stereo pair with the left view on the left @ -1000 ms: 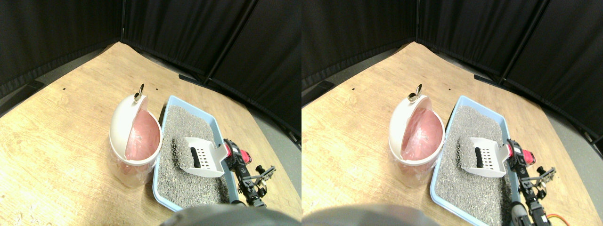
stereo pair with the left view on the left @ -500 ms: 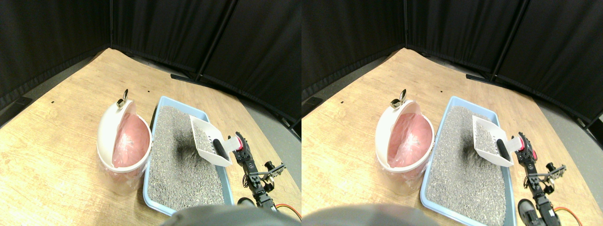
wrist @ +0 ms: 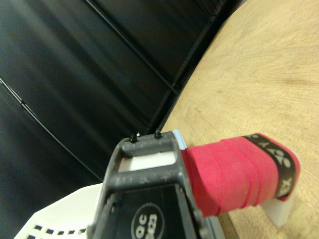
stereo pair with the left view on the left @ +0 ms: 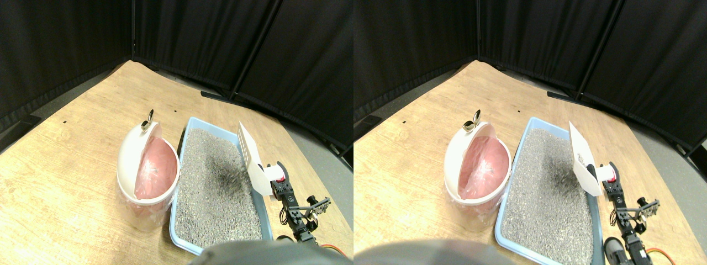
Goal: Scoop (unimanual)
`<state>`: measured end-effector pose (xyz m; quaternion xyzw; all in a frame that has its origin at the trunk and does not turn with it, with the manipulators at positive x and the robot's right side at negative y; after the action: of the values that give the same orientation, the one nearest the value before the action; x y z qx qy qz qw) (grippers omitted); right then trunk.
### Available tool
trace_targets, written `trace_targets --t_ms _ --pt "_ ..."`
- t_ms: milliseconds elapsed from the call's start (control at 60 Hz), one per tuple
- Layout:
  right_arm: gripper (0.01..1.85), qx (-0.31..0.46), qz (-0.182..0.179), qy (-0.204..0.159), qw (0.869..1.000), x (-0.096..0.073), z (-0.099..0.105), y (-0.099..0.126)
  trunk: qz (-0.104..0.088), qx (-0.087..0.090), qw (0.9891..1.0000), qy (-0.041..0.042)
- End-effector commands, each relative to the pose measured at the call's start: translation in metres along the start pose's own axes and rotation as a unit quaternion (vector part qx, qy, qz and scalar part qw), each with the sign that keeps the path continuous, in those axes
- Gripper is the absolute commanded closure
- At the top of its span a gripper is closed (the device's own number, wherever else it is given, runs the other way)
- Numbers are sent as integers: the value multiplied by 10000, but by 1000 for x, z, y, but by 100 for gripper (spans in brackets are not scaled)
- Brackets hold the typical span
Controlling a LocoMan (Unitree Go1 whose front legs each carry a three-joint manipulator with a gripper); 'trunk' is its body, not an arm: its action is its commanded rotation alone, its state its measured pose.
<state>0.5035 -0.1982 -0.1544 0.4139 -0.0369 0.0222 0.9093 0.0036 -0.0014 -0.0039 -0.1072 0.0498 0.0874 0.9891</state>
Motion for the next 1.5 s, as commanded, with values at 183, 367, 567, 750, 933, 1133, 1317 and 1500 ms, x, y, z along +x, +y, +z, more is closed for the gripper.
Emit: trace_targets --t_ms 183,367,567,750,933,1133,1317,1500 --pt "180 -92 294 -238 9992 1 4 13 23 -41 9999 -114" --pt "180 -338 357 -249 9985 -1 5 17 47 -50 9999 -115" --pt "180 -1600 705 -284 9842 -3 15 36 73 -88 9999 -118" --pt "180 -2287 1019 -255 9678 2 20 54 126 -146 9997 -123" --pt "180 -2840 1233 -149 9507 8 24 66 196 -201 9995 -137" --pt "180 -3711 1540 17 9157 16 27 81 266 -265 9992 -170" --pt "180 -4085 1605 107 8985 22 27 96 357 -330 9987 -180" --pt "180 -4317 1698 233 8856 29 23 106 467 -408 9979 -210"
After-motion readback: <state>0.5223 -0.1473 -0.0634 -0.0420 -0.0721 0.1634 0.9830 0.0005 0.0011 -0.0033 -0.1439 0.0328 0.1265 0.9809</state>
